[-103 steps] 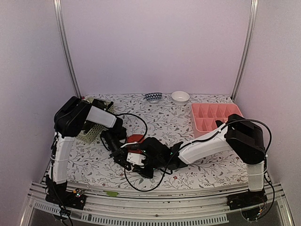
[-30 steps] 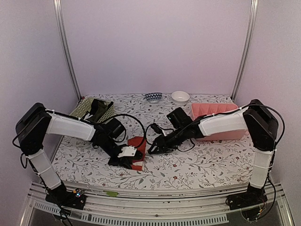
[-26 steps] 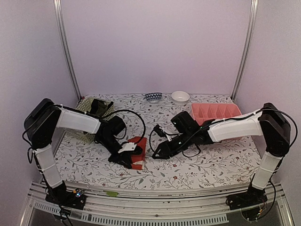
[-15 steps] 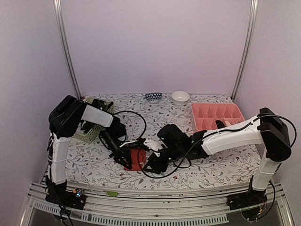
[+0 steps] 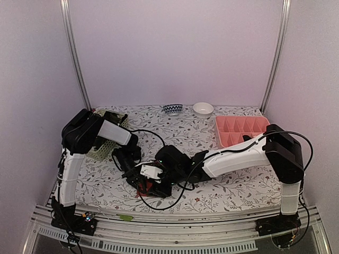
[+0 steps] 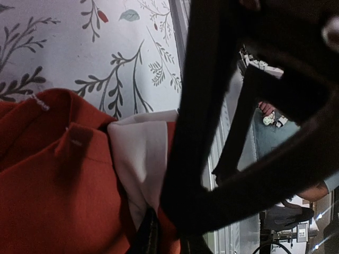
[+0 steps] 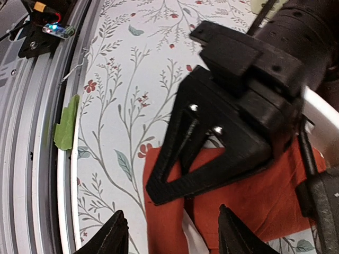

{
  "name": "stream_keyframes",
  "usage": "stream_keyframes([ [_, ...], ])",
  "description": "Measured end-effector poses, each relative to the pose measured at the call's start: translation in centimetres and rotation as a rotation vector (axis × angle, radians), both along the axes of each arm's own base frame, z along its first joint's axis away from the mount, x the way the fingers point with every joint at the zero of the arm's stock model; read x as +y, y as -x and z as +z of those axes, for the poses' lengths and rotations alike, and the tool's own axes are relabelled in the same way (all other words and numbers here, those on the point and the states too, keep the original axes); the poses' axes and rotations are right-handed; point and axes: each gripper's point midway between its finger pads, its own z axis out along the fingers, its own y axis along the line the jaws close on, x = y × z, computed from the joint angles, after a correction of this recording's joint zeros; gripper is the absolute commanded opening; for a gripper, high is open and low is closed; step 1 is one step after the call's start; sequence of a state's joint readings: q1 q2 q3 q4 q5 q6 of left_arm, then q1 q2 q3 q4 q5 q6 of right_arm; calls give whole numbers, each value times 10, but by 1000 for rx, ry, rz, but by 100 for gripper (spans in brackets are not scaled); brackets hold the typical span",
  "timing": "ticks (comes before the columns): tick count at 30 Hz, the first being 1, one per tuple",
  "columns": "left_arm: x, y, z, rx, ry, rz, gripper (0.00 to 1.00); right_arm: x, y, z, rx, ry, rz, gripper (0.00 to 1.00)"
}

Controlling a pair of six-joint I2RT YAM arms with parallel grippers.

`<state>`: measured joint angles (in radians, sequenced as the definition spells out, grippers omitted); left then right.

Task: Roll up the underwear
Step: Roll the underwear at the center of the board.

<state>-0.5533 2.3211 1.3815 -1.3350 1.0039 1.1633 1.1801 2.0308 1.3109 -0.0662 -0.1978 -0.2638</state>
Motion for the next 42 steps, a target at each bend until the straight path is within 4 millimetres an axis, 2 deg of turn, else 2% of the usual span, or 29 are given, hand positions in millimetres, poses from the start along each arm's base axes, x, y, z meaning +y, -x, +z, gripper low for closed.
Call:
stream_keyframes([
  [3, 0, 0, 0, 7, -5, 0, 1, 7, 14, -4, 0, 7, 52, 54],
  [6, 1, 0, 0, 12, -13, -4, 0, 8, 22, -15, 2, 30, 76, 47],
  [11, 2, 1, -1, 16, -21, -8, 1, 8, 17, -21, -11, 44, 77, 30],
  [15, 2, 1, -1, 15, -24, -9, 1, 8, 14, -22, -18, 48, 64, 35],
  [18, 2, 0, -1, 9, -27, -13, 1, 8, 14, -25, -21, 55, 63, 30],
  [19, 2, 0, -1, 8, -28, -14, 2, 8, 14, -25, -23, 56, 63, 27],
  [21, 2, -1, -1, 5, -29, -17, 4, 7, 12, -25, -27, 58, 59, 8],
  [22, 2, -1, -1, 2, -30, -19, 6, 7, 11, -25, -28, 61, 47, 0],
  [24, 2, -1, -1, -1, -31, -22, 19, 6, 9, -26, -32, 65, 44, 0],
  [25, 2, -3, -1, -8, -32, -23, 28, 5, 9, -26, -28, 68, 39, 0],
  [27, 1, -6, 2, -29, -31, -26, 56, 6, 9, -25, -20, 68, 35, 0],
  [29, -2, -15, 10, -84, -14, -22, 64, 5, 14, -26, 10, 71, 39, 0],
  [31, -6, -31, 23, -171, 16, -4, 75, 4, 18, -27, 50, 70, 33, 0],
  [33, -7, -53, 44, -280, 58, 38, 95, 3, 18, -27, 98, 67, 17, 0],
  [35, -2, -78, 71, -397, 98, 105, 96, 1, 17, -26, 160, 60, -7, 0],
  [38, 16, -117, 118, -588, 155, 240, 96, -4, 14, -25, 264, 50, -42, 0],
  [40, 38, -137, 155, -755, 192, 352, 96, -7, 11, -23, 341, 49, -69, 0],
  [42, 61, -146, 187, -931, 217, 441, 96, -10, 8, -20, 411, 50, -89, 0],
])
